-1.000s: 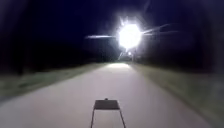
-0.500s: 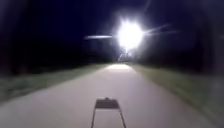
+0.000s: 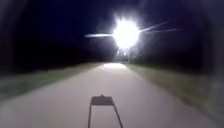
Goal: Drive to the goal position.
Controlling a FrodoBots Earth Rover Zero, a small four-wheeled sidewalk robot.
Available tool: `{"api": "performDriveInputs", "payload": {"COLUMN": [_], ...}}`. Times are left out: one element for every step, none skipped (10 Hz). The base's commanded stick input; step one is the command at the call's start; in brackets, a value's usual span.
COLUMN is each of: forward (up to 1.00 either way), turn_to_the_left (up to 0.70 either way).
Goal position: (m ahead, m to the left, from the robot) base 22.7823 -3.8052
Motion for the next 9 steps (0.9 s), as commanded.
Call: {"api": "performDriveInputs", "payload": {"forward": [1.0, 1.0, 1.0, 1.0, 1.0, 1.0, 1.0, 1.0, 1.0], "turn_to_the_left": [0.0, 0.0, 0.0, 0.0, 0.0, 0.0, 0.0, 0.0, 0.0]}}
